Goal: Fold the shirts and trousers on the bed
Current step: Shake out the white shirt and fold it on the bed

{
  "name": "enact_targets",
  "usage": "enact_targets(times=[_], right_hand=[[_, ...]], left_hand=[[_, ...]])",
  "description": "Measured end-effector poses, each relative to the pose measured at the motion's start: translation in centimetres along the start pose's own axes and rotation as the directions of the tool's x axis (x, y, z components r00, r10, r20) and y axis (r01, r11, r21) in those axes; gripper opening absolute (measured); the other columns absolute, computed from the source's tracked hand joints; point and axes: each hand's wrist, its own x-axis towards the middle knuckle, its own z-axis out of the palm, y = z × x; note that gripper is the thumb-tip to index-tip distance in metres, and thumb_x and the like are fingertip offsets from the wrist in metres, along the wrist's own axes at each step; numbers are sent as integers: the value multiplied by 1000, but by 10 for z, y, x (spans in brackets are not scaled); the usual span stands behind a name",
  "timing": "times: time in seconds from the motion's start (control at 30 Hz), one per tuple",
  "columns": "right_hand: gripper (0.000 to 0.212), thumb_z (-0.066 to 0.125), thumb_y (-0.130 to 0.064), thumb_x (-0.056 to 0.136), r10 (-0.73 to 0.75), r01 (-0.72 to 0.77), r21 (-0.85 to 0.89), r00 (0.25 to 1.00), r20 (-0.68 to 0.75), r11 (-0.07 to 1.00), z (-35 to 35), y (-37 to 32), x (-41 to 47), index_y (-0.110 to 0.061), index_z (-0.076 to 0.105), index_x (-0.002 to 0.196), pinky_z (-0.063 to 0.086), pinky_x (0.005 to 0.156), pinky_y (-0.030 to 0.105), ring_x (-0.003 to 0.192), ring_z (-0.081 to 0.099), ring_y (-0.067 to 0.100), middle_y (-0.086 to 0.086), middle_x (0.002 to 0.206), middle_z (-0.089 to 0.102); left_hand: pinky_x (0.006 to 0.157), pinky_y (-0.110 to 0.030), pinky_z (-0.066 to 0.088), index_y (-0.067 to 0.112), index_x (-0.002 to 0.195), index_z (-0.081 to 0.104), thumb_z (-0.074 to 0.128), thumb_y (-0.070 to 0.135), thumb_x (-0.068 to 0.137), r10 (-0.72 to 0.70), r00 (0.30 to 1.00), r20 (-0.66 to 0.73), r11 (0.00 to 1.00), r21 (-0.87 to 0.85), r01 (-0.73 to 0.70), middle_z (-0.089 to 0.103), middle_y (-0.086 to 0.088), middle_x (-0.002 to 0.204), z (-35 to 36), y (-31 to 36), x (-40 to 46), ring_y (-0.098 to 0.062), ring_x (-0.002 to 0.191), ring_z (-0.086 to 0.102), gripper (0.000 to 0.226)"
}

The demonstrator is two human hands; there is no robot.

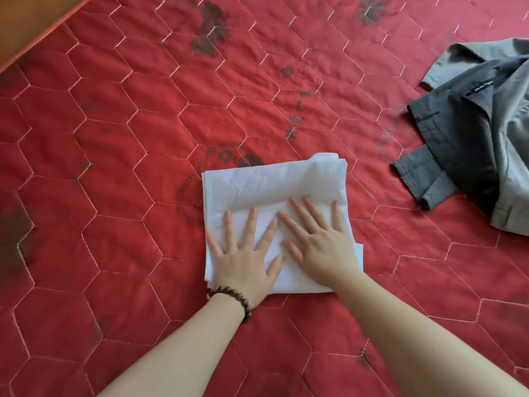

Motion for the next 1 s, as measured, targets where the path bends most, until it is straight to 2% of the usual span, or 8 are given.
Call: enact_targets(times=[0.1,0.3,0.4,0.5,0.63,0.73,0.83,1.0], right_hand=[[56,23,-54,97,137,-139,32,990,40,990,-3,11,8,-38,20,150,2,117,57,149,-1,22,-6,161,7],[58,19,-46,94,450,-436,218,893,-13,873,-12,9,11,-30,24,150,0,118,52,146,15,20,1,159,19],[51,35,-36,94,297,-279,111,930,-215,954,-25,15,28,-17,43,141,12,116,54,135,34,31,13,147,40],[57,24,-48,96,38,-39,32,999,19,999,-26,35,43,-33,21,151,5,118,52,148,8,21,0,160,13],[60,6,-54,92,7,-21,106,992,129,994,-28,52,45,-41,17,149,-1,119,51,148,3,14,-11,160,5],[51,24,-38,96,-33,34,91,999,-14,995,-41,56,51,-30,41,143,11,116,56,144,25,25,2,156,28],[52,38,-27,101,41,-45,83,998,39,996,-51,68,64,-31,23,151,2,117,52,149,6,24,1,161,6],[61,42,-33,101,31,-67,122,960,277,990,-59,81,80,-39,7,151,10,118,49,148,0,18,-6,161,1]], left_hand=[[104,-74,0,45,146,-17,4,72,83,-108,994,-2,994,-20,108,-22,0,158,4,3,2,-45,140,-22,72],[104,-75,4,40,151,7,17,72,85,-67,996,-52,998,-17,66,1,-6,161,2,1,5,-49,143,-6,75],[104,-75,6,38,151,14,19,72,85,-22,998,-63,1000,1,22,6,-9,161,3,-1,7,-51,142,-2,75],[104,-76,7,38,151,16,23,71,84,-9,998,-55,1000,3,9,9,-9,161,3,-2,7,-51,142,1,75],[106,-74,4,29,150,24,27,64,84,-2,999,-52,1000,30,4,16,-14,159,-5,0,5,-46,144,4,75],[111,-66,9,9,138,48,37,48,78,83,984,-161,994,-58,-93,26,-22,153,-15,29,-5,-37,145,13,72],[113,-57,16,1,135,48,41,51,78,241,958,-158,950,-162,-266,30,-27,150,-15,86,-18,-35,143,23,77],[113,-64,7,-4,146,26,48,71,75,22,1000,17,980,-199,-18,17,-23,155,-6,147,-14,-34,146,14,105]])
